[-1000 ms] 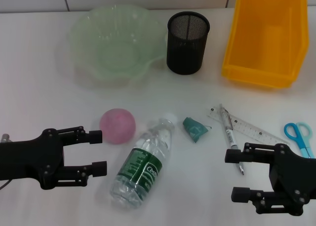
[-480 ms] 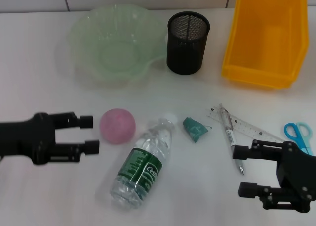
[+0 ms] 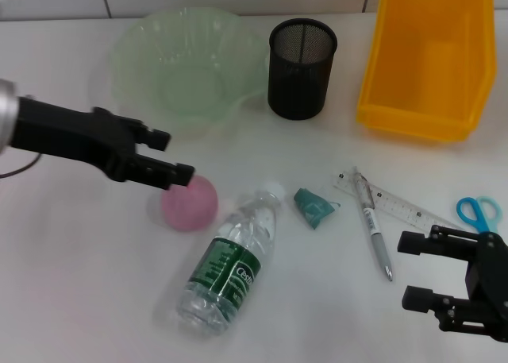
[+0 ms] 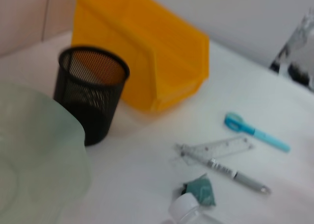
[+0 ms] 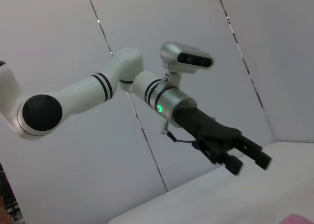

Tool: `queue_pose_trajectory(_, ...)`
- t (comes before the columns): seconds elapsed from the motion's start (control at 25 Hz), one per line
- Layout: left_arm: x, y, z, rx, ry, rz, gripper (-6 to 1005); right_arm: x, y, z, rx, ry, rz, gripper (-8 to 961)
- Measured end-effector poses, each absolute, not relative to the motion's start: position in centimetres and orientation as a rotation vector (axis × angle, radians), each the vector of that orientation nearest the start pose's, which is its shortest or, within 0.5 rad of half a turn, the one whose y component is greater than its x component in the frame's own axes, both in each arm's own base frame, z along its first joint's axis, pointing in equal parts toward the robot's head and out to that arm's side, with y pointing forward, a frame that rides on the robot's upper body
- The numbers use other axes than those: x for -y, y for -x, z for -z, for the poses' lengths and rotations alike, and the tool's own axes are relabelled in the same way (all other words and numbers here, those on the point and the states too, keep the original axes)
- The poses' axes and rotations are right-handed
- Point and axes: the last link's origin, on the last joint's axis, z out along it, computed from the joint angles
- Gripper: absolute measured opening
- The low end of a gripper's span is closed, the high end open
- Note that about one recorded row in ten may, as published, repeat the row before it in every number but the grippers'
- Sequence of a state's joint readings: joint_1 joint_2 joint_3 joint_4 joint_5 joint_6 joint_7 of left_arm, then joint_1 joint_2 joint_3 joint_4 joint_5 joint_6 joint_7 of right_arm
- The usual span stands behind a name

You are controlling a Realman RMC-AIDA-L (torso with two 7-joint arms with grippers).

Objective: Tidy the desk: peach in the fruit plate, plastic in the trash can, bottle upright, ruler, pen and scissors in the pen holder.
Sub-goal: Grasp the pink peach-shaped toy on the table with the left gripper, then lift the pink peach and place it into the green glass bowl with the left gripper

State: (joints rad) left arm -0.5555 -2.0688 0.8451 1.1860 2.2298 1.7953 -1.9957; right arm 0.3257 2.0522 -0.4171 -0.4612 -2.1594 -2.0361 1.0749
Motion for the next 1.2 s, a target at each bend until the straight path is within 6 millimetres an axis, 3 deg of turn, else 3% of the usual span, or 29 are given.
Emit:
queue_pose_trajectory(0.24,-35.0,21.2,-0.7,0.763,2.874,-0.030,802,-20.4,-30.3,-0.8,-0.622,2.765,-1.164,709)
queue_pose_trajectory(0.64,-36.0,22.9,1.7,0.751,2.816,-0.164,793,-20.4,-30.5,-0.7,-0.636,2.759,-1.151,709)
queue_pose_trajectory(0.96,-35.9,23.3,2.4,0.734,2.820,-0.234,597,-20.5,-30.4,-0.6,-0.634,2.760,-1.150,710)
queue_pose_trajectory(1.2,-35.8,23.2,2.3,0.742,2.823,-0.222,385,-20.6,-30.4,-0.6,-0.630,2.762,-1.151,709)
